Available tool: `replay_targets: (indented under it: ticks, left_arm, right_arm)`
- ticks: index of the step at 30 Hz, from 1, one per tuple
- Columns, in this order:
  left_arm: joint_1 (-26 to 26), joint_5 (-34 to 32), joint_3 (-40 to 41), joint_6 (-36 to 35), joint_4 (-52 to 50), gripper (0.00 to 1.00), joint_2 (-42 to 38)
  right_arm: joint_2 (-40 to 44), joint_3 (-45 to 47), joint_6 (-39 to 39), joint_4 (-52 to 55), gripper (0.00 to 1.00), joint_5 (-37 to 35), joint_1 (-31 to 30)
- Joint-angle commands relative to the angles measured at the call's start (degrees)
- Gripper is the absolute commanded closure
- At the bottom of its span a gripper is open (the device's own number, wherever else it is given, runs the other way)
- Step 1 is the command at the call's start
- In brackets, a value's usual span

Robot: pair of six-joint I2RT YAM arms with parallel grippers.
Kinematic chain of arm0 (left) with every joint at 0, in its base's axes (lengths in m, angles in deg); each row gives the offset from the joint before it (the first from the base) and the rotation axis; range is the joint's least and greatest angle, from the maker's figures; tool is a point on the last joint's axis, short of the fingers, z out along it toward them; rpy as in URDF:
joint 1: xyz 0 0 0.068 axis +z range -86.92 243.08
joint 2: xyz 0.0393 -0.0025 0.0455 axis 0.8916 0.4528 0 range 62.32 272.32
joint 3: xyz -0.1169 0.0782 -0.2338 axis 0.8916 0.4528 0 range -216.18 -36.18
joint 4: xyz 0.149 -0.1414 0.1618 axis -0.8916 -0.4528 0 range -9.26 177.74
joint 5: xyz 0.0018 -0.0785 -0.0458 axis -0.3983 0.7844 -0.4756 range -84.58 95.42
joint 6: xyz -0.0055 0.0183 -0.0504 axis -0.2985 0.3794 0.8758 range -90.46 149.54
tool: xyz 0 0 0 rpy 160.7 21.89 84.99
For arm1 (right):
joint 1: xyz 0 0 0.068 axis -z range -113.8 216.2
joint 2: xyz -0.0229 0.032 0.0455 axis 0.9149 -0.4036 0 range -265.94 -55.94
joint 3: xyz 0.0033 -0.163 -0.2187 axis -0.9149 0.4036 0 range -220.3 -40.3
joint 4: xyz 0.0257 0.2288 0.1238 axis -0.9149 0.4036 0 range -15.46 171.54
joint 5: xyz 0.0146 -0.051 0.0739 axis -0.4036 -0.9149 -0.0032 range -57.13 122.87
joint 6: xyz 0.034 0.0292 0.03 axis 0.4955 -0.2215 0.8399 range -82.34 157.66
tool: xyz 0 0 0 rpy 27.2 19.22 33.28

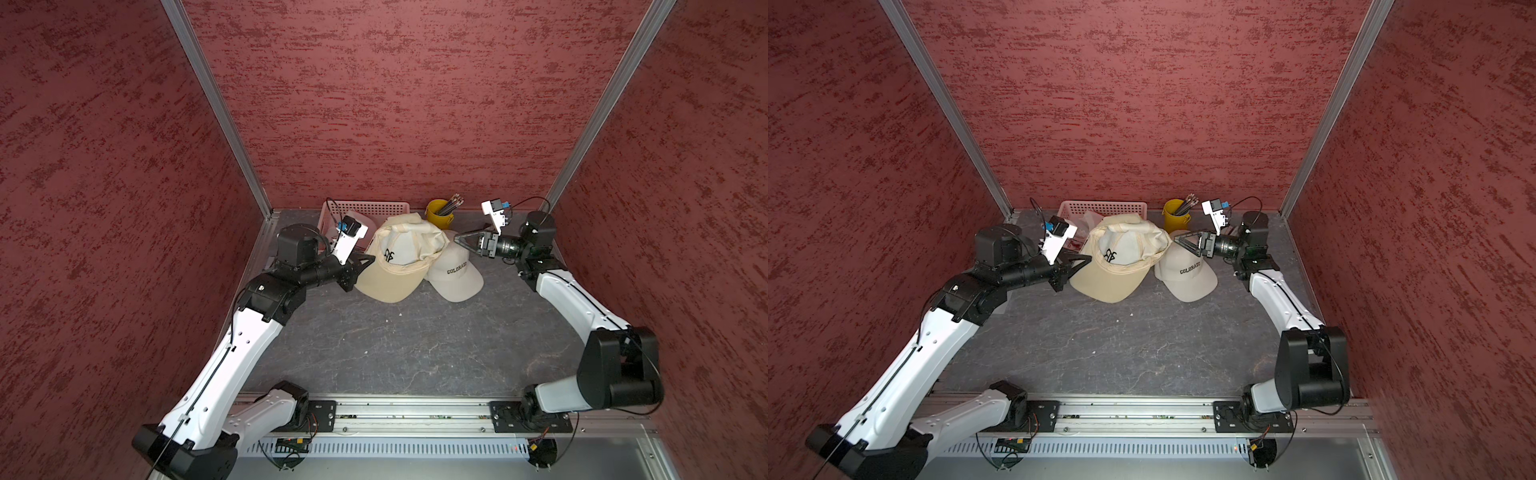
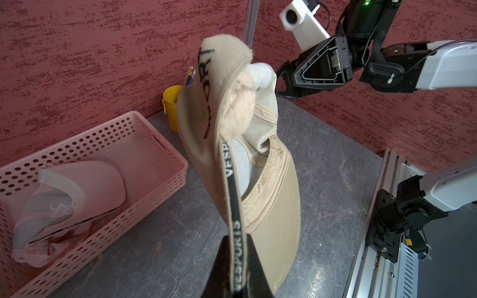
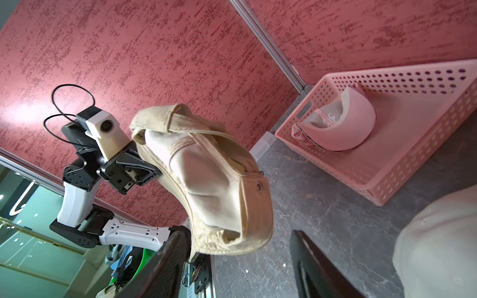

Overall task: Turn the baseball cap inside out
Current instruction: Turn over the baseball cap.

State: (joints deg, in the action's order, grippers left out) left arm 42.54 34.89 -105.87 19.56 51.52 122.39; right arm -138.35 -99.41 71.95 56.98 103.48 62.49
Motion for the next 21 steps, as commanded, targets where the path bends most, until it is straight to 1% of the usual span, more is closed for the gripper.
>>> replay_targets:
  ticks: [1,4,8,10,12,13,16,18,20,21]
  left_arm:
    - [2.73,7.5,-1.31,0.02,3.88,1.0,0.17]
    - [5.12,13.57,-0.72,1.36,6.56,1.0,0.07]
    - [5.71,17.01,-2.1,1.1,6.68,1.0,0.11]
    - [6.04,18.06,-2.92,1.15,6.41,1.0,0.26]
    - [6.03,18.33,-3.41,1.23,6.3,1.0,0.63]
    - [6.03,18.27,-3.52,1.38,6.42,1.0,0.77]
    - [6.03,18.69,-3.29,2.02,7.42,1.0,1.05]
    - [6.01,18.85,-3.09,2.43,8.08,1.0,1.19]
    - [5.97,18.75,-3.08,2.7,8.24,1.0,1.49]
    - [5.94,18.67,-3.08,2.8,8.22,1.0,1.64]
  right_arm:
    - [1.55,1.92,1.36,-4.54,0.31,3.07,0.51]
    - [0.48,2.78,2.19,-7.61,0.31,4.9,0.6]
    - [-0.68,2.74,1.84,-8.84,0.32,6.27,0.54]
    - [-0.73,2.52,3.39,-11.14,0.32,6.65,0.58]
    - [-0.73,3.02,8.42,-18.12,0.33,7.11,0.59]
    - [-2.28,3.17,10.99,-21.56,0.33,7.45,0.56]
    - [-4.36,3.74,20.92,-34.94,0.34,8.25,0.61]
    - [-6.78,3.54,29.86,-45.95,0.36,8.63,0.47]
    - [-10.06,2.71,40.87,-59.33,0.38,8.58,0.47]
    - [-11.4,1.91,44.01,-62.74,0.41,8.75,0.41]
